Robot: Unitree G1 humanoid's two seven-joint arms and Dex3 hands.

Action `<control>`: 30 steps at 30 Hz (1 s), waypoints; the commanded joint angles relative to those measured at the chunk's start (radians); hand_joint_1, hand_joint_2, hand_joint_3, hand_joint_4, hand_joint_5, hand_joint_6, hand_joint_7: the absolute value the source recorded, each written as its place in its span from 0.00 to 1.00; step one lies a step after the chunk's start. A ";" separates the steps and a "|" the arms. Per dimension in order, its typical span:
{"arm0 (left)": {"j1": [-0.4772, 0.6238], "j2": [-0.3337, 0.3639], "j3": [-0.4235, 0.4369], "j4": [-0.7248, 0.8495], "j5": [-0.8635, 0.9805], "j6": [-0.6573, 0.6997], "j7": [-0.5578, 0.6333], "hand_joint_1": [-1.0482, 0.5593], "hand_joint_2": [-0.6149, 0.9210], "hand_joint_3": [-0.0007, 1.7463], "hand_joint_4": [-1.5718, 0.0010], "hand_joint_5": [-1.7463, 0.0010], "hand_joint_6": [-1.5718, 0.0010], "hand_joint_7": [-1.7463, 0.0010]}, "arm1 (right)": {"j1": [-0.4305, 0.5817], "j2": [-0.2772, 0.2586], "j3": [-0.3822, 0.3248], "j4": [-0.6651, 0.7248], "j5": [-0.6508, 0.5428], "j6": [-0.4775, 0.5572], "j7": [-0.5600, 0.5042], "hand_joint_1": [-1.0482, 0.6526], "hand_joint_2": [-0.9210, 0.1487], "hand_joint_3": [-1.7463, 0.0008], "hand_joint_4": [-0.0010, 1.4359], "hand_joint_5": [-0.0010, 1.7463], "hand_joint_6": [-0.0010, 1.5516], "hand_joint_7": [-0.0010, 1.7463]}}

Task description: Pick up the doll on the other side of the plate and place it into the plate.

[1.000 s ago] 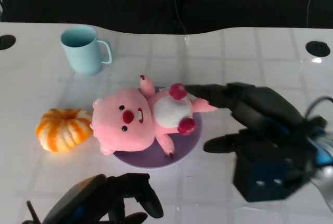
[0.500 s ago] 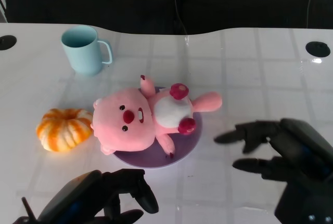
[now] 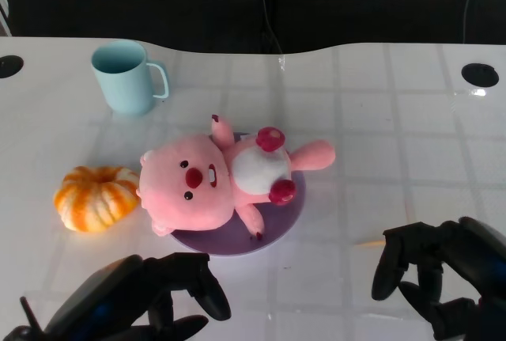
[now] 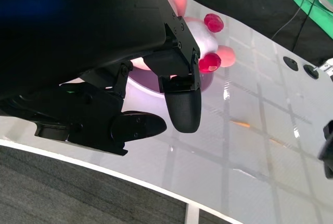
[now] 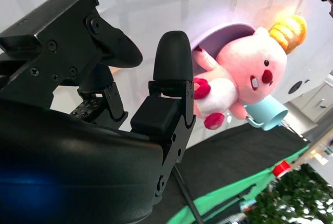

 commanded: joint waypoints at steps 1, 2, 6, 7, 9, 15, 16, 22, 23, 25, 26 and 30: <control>0.002 0.020 0.014 0.006 -0.013 -0.018 -0.009 0.57 1.00 0.26 0.61 0.10 0.60 0.36 | -0.004 0.001 -0.013 -0.016 0.028 0.054 0.021 0.67 0.53 0.25 0.58 0.97 0.53 0.74; 0.002 0.022 0.015 0.006 -0.010 -0.024 -0.006 0.57 1.00 0.26 0.59 0.10 0.60 0.36 | -0.007 -0.001 -0.011 -0.012 0.035 0.065 0.028 0.67 0.53 0.25 0.57 0.97 0.52 0.74; 0.005 0.026 0.018 0.002 -0.008 -0.026 -0.004 0.57 1.00 0.26 0.58 0.11 0.59 0.37 | -0.024 -0.024 0.003 0.011 0.022 0.074 0.050 0.67 0.50 0.27 0.56 0.96 0.52 0.73; 0.005 0.026 0.018 0.001 -0.007 -0.025 -0.004 0.57 1.00 0.26 0.58 0.11 0.59 0.37 | -0.027 -0.029 0.006 0.016 0.016 0.072 0.052 0.67 0.50 0.28 0.56 0.96 0.52 0.72; 0.005 0.026 0.018 0.000 -0.007 -0.025 -0.004 0.57 1.00 0.26 0.58 0.12 0.59 0.38 | -0.030 -0.030 0.007 0.019 0.012 0.070 0.055 0.67 0.49 0.29 0.56 0.96 0.53 0.71; 0.008 0.022 0.010 -0.006 -0.006 -0.012 -0.006 0.57 1.00 0.26 0.59 0.12 0.59 0.38 | -0.048 -0.037 0.018 0.053 0.003 0.056 0.059 0.66 0.47 0.32 0.57 0.96 0.54 0.71; 0.007 0.021 0.010 -0.005 -0.006 -0.012 -0.005 0.57 1.00 0.26 0.58 0.12 0.59 0.38 | -0.049 -0.037 0.018 0.052 0.004 0.058 0.061 0.66 0.47 0.32 0.57 0.96 0.54 0.71; -0.005 0.017 0.001 0.010 -0.007 -0.020 -0.003 0.58 1.00 0.25 0.57 0.08 0.58 0.38 | -0.052 -0.032 0.011 0.077 0.021 0.021 0.053 0.66 0.48 0.31 0.57 0.96 0.54 0.71; -0.006 0.018 0.000 0.009 -0.007 -0.019 -0.005 0.57 1.00 0.25 0.58 0.08 0.58 0.38 | -0.052 -0.030 0.010 0.084 0.025 0.006 0.048 0.66 0.49 0.31 0.58 0.95 0.54 0.71; -0.005 0.019 0.000 0.007 -0.005 -0.018 -0.005 0.57 1.00 0.25 0.57 0.08 0.59 0.38 | -0.052 -0.027 0.009 0.091 0.027 -0.009 0.043 0.66 0.50 0.29 0.59 0.93 0.55 0.70; -0.005 0.020 0.000 0.006 -0.005 -0.019 -0.004 0.56 1.00 0.25 0.57 0.08 0.59 0.38 | -0.052 -0.027 0.010 0.091 0.023 -0.012 0.041 0.66 0.51 0.29 0.59 0.92 0.55 0.70; 0.000 0.022 0.005 0.000 -0.007 -0.024 -0.003 0.57 1.00 0.25 0.57 0.07 0.59 0.37 | -0.050 -0.024 0.012 0.078 0.020 0.009 0.046 0.64 0.51 0.28 0.59 0.91 0.55 0.68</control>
